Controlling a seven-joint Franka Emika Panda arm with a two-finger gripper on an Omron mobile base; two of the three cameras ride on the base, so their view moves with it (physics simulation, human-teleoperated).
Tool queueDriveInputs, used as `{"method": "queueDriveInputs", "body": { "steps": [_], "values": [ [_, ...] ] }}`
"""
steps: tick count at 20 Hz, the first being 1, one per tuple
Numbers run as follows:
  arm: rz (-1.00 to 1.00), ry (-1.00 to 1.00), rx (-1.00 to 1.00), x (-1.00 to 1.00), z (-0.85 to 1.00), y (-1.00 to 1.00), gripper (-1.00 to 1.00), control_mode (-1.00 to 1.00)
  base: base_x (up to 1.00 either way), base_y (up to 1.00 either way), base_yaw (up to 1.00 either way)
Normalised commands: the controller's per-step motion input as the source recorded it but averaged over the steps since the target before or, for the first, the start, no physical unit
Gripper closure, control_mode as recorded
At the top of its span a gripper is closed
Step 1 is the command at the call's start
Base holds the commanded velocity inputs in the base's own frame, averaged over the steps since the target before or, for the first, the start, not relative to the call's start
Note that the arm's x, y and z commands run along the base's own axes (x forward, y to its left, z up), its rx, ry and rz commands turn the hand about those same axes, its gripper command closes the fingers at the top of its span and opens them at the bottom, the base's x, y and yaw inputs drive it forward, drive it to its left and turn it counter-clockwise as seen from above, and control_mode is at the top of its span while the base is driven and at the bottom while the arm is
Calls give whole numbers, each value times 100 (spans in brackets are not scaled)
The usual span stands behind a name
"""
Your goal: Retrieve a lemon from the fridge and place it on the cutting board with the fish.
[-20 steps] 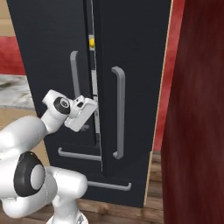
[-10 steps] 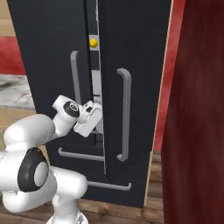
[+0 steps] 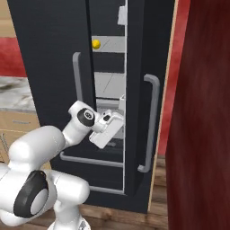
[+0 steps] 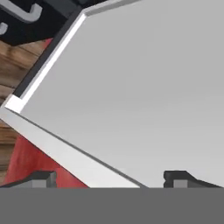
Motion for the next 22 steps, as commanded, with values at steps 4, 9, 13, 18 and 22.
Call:
{"method": "queueDriveInputs", "body": {
  "steps": [4,9,13,18,22],
  "values": [
    [-7,8,-6,-4,-4,-44,-100,-100,0,0,0],
    [-3,1,-8,0,-12,-37,-100,-100,0,0,0],
    [-2,-1,-10,0,-26,-13,-100,-100,0,0,0],
    [-2,1,-13,22,-51,-55,-100,-100,0,0,0],
    [-8,0,-10,4,-12,-23,-100,-100,0,0,0]
  ]
}}
